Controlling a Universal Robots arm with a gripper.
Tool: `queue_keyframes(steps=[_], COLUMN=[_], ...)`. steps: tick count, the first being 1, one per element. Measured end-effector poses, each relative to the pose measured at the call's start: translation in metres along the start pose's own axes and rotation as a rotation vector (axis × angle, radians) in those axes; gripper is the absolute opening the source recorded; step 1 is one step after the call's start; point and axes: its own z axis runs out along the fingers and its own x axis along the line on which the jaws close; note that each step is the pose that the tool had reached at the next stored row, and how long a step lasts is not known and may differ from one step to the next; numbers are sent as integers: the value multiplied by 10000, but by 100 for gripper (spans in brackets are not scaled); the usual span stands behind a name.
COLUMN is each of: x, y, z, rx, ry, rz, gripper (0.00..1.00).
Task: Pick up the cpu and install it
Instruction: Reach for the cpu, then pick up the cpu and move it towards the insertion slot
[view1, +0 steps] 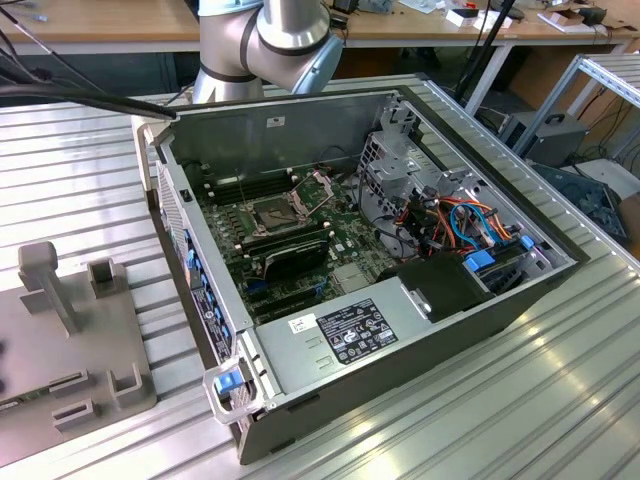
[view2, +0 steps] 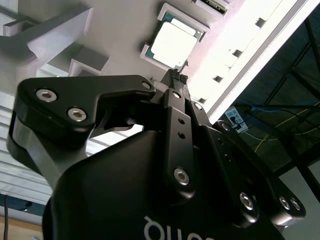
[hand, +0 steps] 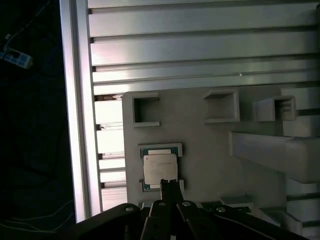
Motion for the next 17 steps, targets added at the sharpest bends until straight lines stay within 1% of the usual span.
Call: queue_keyframes(steps=[2, 5, 17], x=[36, 66, 69], y=[-4, -8, -7], z=[24, 35, 35], rx=[1, 2, 1], ry=[1, 2, 1], rz=[-1, -2, -2], gripper=[11, 11, 11])
